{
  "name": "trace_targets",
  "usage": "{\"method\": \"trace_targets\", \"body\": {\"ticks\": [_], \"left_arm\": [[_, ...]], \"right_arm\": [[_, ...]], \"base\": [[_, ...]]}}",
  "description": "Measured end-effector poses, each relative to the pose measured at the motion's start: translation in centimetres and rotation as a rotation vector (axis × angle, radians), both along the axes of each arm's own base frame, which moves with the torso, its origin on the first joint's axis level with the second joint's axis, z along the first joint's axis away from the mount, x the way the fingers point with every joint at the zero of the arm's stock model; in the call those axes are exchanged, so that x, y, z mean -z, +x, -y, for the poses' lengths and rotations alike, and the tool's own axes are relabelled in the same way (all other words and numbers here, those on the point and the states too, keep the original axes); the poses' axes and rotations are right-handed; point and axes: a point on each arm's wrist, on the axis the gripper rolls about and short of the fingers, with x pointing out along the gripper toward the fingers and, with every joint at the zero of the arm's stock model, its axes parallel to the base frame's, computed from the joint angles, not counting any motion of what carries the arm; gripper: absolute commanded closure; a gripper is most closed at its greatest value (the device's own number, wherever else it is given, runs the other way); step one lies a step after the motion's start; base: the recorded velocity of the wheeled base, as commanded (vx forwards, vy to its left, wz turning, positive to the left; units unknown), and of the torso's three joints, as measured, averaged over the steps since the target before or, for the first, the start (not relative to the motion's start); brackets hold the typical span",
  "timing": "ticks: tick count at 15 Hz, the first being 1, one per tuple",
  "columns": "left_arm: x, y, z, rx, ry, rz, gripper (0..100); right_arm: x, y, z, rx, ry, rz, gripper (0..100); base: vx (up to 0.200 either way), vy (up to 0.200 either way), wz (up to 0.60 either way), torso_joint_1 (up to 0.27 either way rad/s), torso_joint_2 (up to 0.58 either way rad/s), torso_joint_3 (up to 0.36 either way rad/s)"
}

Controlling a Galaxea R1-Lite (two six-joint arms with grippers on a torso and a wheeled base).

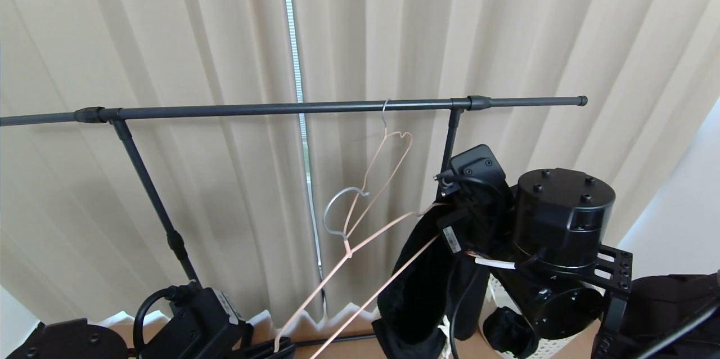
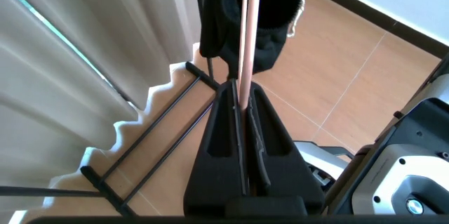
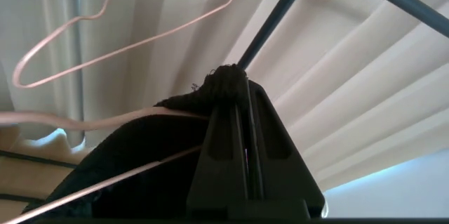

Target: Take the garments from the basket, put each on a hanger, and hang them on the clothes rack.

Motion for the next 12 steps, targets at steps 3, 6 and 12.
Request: {"method": "trace_targets", "body": {"ticks": [3,6,12], "left_arm": [[0.0,0.2,0.0,-0.008,0.002,-0.003,100],[0.0,0.3,0.0,-0.013,-0.004,0.003,100],[0.0,0.4,0.0,-0.020,-0.006,0.005,100]], "right_arm": [[-0.2,-1.1,-0.6,-0.038,0.003,0.003,100],[-0.3,-2.1,-1.2,-0.077,0.016,0.003,100],[-0.5,-4.6,-3.2,-0.173,0.090,-0.006,100]], "base": [[0.000,0.000,0.00,0.000,0.00,0.000],[0.000,0.000,0.00,0.000,0.00,0.000],[0.000,0.000,0.00,0.000,0.00,0.000]]}}
